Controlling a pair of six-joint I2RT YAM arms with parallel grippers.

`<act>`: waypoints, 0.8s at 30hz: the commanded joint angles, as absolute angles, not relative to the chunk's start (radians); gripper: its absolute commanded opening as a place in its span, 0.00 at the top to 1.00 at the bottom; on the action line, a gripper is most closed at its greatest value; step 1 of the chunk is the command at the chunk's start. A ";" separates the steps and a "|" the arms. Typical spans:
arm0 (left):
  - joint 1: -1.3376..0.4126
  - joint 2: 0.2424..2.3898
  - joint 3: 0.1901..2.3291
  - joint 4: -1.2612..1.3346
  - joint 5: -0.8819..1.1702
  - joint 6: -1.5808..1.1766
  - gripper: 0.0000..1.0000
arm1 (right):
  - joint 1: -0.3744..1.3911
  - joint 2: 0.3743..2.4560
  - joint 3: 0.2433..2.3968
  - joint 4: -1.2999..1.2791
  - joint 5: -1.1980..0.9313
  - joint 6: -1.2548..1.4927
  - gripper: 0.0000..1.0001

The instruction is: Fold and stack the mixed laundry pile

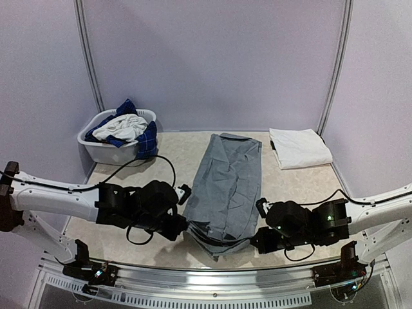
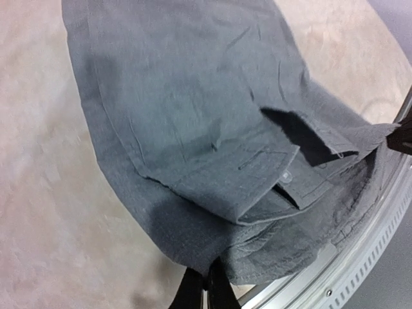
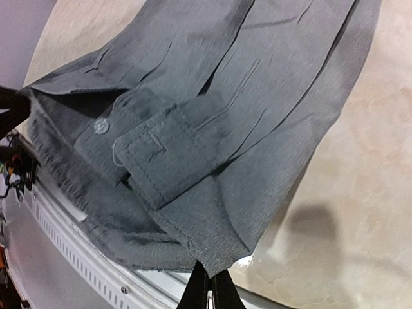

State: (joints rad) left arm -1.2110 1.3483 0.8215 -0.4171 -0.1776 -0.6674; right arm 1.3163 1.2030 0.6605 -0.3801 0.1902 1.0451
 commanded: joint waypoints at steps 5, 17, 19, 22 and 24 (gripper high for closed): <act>-1.186 1.402 0.985 -0.484 -0.318 -0.568 1.00 | 1.177 1.169 0.763 -0.467 0.239 0.908 0.99; -1.026 1.546 1.145 -0.408 -0.294 -0.484 1.00 | 0.961 1.239 0.907 -0.442 0.249 0.757 0.99; -0.999 1.582 1.188 -0.407 -0.276 -0.470 1.00 | 0.923 1.263 0.939 -0.426 0.256 0.736 0.99; -0.962 1.642 1.263 -0.407 -0.251 -0.450 1.00 | 0.886 1.318 1.001 -0.427 0.277 0.700 0.99; -0.935 1.686 1.307 -0.402 -0.230 -0.437 1.00 | 0.863 1.353 1.031 -0.441 0.309 0.683 0.99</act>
State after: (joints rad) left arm -0.9833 1.6180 1.2228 -0.4309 -0.2771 -0.4820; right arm 0.9028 1.2953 0.9646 -0.4408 0.2394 0.7486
